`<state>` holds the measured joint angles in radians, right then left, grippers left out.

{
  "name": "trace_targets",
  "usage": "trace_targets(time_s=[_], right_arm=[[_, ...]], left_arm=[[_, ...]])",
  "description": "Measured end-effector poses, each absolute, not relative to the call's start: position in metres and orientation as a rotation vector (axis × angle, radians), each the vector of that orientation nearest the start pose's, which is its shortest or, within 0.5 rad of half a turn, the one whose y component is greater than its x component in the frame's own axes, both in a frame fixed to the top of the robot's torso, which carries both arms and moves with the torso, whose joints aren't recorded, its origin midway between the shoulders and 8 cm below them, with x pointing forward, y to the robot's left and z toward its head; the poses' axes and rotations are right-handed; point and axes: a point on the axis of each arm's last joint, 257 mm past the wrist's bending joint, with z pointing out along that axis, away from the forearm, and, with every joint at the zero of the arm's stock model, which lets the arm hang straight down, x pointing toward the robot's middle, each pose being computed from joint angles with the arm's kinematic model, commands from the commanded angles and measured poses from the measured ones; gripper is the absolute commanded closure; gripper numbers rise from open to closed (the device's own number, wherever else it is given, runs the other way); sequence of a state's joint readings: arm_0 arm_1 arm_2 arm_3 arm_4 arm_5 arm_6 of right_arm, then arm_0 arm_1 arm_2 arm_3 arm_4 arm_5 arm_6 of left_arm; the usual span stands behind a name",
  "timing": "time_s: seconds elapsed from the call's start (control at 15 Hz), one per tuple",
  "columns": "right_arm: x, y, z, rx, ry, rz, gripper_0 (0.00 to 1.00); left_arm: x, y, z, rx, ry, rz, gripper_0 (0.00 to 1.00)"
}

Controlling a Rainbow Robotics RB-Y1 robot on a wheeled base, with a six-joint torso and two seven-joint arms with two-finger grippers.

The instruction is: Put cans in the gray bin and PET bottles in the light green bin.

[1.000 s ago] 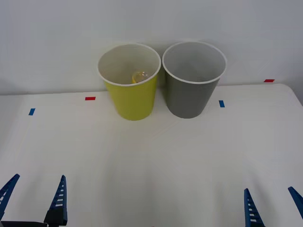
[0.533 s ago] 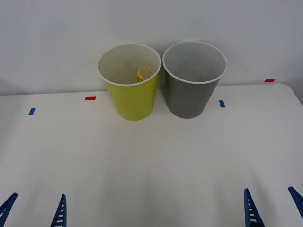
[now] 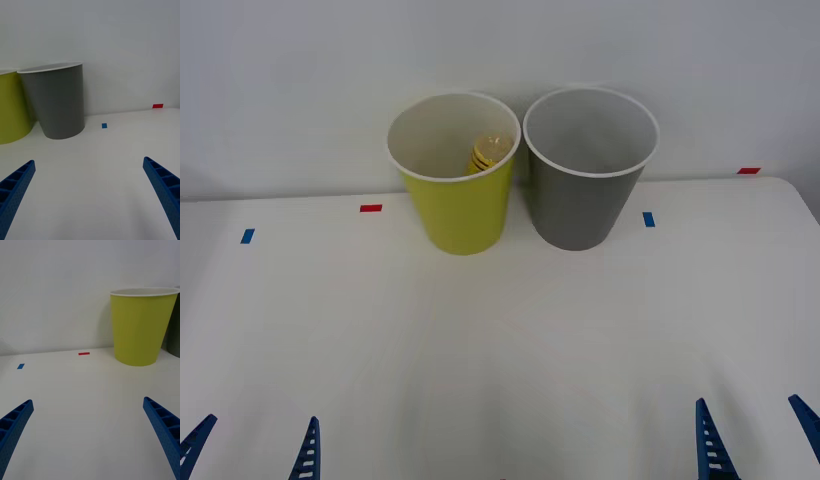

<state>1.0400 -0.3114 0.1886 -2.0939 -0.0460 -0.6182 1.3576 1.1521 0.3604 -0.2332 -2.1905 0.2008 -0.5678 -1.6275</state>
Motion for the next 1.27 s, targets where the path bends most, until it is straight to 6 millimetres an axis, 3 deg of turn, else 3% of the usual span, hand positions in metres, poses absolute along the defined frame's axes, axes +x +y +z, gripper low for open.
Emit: trace_targets(time_s=[1.27], right_arm=[[0.2400,-0.2609,-0.2118,0.025,1.480,0.112,0.00]], left_arm=[[0.2190,0.2656,-0.2095,0.019,1.556,0.021,0.00]])
